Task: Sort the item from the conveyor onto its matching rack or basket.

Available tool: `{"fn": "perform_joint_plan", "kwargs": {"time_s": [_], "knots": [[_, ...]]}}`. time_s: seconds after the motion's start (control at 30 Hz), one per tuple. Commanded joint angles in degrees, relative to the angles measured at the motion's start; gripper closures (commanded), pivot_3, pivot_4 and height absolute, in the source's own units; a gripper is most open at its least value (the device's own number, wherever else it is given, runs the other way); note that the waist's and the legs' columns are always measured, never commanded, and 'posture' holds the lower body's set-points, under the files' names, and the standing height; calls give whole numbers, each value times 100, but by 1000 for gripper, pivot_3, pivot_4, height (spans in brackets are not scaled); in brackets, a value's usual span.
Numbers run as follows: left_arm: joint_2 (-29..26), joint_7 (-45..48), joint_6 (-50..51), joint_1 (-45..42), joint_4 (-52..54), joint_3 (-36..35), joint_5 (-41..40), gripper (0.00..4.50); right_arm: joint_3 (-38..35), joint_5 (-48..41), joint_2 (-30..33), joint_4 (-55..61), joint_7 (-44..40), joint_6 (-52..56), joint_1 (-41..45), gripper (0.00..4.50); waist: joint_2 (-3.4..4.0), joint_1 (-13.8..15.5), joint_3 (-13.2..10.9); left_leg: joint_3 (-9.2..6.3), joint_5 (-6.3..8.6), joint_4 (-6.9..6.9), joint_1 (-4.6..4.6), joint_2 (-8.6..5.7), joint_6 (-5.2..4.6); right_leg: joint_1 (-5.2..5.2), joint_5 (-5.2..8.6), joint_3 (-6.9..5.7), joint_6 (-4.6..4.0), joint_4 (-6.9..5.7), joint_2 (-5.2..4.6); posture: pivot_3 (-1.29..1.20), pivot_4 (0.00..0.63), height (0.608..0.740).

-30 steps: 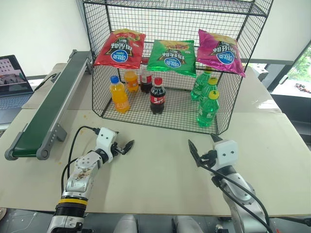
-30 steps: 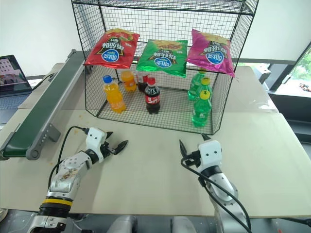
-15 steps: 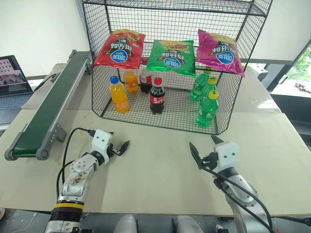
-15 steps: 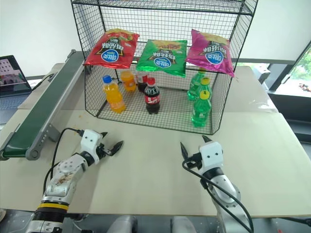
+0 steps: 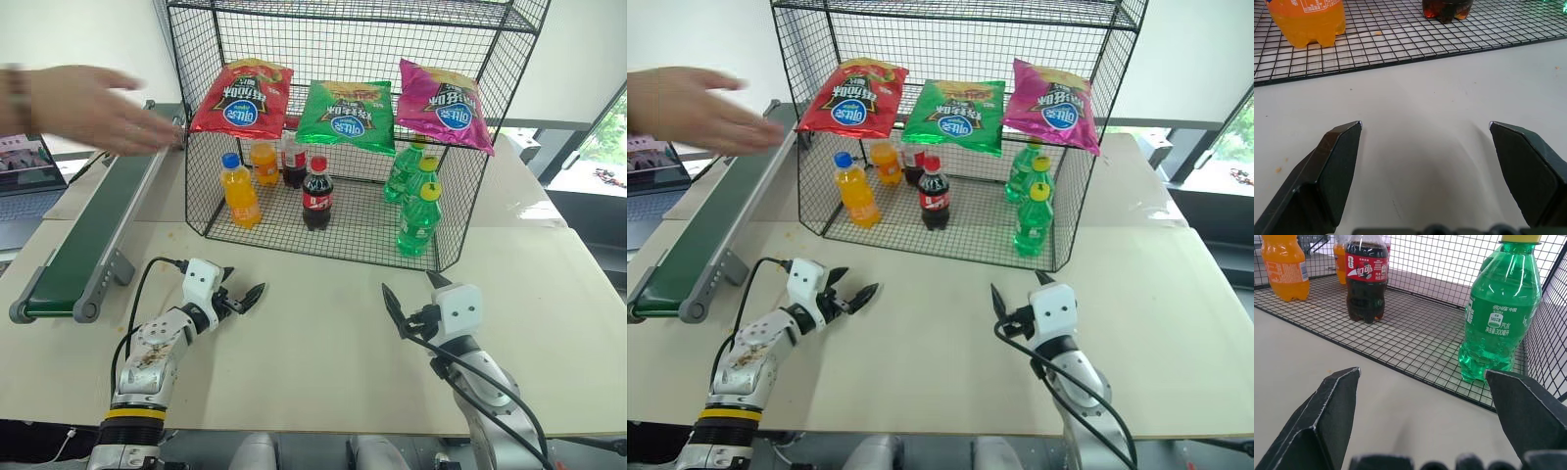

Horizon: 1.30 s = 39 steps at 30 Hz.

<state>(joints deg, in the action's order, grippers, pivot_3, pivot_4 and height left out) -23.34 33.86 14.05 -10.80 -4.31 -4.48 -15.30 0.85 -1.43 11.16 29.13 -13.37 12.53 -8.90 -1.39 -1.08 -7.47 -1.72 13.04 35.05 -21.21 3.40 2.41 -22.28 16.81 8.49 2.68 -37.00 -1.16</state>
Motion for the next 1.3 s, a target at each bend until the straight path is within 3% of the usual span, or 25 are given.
{"fn": "perform_joint_plan", "kwargs": {"time_s": [0.03, 1.13, 1.3], "knots": [[-57, 12, -59, -138, 169, -46, 4, 50, -62, -49, -15, 170, 55, -167, 60, 0, 0, 2, 0, 0, 0, 0, 0, 0, 0, 0, 0, 0, 0, 0, 0, 0, 150, 740], [-35, 93, -282, -13, 144, -13, 64, 50, 12, -71, 41, 118, -95, -240, 138, 0, 0, -2, 0, 0, 0, 0, 0, 0, 0, 0, 0, 0, 0, 0, 0, 0, 150, 740], [-113, 248, -55, 232, 448, -236, -249, 50, -52, -151, 121, 43, -238, -279, 205, 0, 0, -20, 0, 0, 0, -1, 0, 0, 0, 0, 0, 0, 0, 0, 0, 0, 150, 740]]}}
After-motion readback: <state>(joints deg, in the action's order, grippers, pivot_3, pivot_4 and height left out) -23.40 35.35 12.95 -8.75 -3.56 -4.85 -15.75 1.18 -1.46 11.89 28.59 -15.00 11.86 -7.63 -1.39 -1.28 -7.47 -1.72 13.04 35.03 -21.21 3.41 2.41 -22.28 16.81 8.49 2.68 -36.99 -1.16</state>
